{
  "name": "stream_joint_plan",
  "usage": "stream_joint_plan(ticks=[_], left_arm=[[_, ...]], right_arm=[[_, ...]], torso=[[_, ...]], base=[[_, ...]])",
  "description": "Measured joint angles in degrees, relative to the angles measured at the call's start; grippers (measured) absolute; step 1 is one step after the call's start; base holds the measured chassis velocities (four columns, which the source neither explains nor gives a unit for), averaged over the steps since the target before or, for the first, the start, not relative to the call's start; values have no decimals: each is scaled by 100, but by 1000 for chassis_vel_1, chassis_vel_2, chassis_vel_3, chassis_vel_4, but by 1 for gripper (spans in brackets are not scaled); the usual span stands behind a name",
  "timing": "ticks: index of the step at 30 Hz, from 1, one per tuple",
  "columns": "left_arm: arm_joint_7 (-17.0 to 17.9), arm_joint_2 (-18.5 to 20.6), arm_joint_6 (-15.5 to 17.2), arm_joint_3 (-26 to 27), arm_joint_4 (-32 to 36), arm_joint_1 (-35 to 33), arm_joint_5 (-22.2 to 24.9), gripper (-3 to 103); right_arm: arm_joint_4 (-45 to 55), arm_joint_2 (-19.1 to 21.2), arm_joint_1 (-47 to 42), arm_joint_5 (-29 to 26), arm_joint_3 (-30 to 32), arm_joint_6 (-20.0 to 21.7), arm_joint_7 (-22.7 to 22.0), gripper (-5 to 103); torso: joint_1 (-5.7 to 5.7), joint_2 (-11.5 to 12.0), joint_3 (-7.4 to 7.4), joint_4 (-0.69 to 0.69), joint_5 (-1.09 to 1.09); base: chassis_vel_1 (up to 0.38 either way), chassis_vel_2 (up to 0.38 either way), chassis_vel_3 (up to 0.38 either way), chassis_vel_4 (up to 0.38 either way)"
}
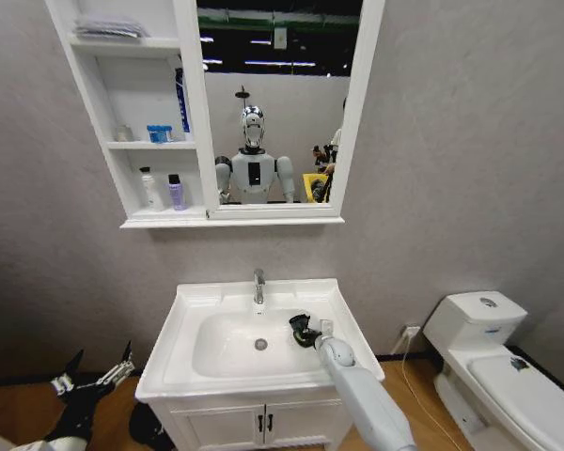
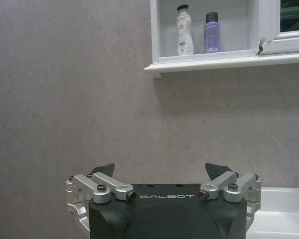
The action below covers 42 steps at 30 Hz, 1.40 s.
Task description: Move facial cleanser and shampoo from washbasin to cabinet, then wipe washbasin with towel.
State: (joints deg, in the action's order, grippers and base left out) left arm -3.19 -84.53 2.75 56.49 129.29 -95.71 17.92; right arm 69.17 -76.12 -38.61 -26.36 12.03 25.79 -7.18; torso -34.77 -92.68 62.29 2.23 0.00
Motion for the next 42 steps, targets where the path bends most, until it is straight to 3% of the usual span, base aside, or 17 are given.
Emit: stream_joint_plan(ticks=[12, 19, 24, 28, 30, 38, 41, 42], left_arm=[[0, 0, 0, 0, 0, 0, 0, 100], [0, 0, 0, 0, 0, 0, 0, 100], [0, 0, 0, 0, 0, 0, 0, 100], [0, 0, 0, 0, 0, 0, 0, 100], [0, 0, 0, 0, 0, 0, 0, 100], [0, 0, 0, 0, 0, 0, 0, 100], [0, 0, 0, 0, 0, 0, 0, 100], [0, 0, 0, 0, 0, 0, 0, 100]], right_arm=[[529, 153, 119, 286, 196, -199, -247, 1], [213, 360, 350, 666, 417, -803, 198, 1], [173, 447, 316, 734, 494, -833, 390, -1], [42, 455, 250, 942, 565, -839, 462, 15], [-81, 444, 264, 947, 583, -872, 486, 15], [-559, 426, 404, 941, 668, -1423, 1043, 47], [-310, 459, 299, 934, 666, -1432, 1025, 58], [220, 532, 107, 873, 672, -1333, 748, 64]], torso=[[0, 0, 0, -3, 1], [0, 0, -1, -3, 0], [0, 0, -1, -3, 1], [0, 0, -1, -3, 1], [0, 0, -1, -2, 0], [0, 1, 0, -4, 1], [0, 0, 0, -3, 0], [0, 1, 0, -4, 1]], base=[[0, 0, 0, 0], [0, 0, 0, 0], [0, 0, 0, 0], [0, 0, 0, 0], [0, 0, 0, 0], [0, 0, 0, 0], [0, 0, 0, 0], [0, 0, 0, 0]])
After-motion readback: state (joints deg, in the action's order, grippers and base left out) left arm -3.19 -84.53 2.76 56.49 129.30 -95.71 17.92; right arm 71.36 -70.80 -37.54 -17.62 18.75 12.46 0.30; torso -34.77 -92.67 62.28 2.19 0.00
